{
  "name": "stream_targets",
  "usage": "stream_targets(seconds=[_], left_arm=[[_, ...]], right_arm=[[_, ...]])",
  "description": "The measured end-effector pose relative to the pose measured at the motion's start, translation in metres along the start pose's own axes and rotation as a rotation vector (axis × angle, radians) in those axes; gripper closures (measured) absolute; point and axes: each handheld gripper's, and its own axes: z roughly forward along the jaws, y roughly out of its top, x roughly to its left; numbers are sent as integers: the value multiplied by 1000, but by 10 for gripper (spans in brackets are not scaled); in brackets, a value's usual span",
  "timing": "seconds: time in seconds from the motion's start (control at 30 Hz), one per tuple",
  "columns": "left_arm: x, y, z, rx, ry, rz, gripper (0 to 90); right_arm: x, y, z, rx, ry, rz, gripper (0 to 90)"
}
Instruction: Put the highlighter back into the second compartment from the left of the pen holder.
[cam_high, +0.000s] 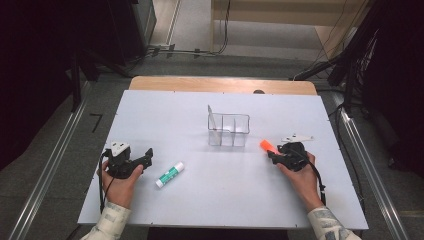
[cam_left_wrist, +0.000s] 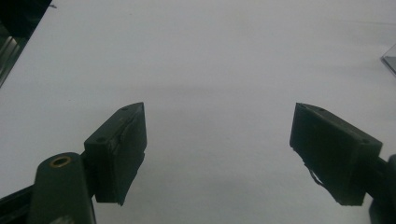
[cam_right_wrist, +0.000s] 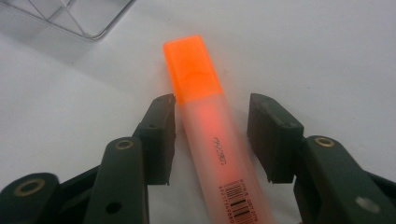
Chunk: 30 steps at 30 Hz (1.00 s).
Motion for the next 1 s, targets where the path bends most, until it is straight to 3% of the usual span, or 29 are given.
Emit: stream_targets(seconds=[1.0], left_arm=[[0, 0, 0, -1, -2, 2, 196]], right_arm=[[-1, 8, 4, 33, 29, -39, 642]])
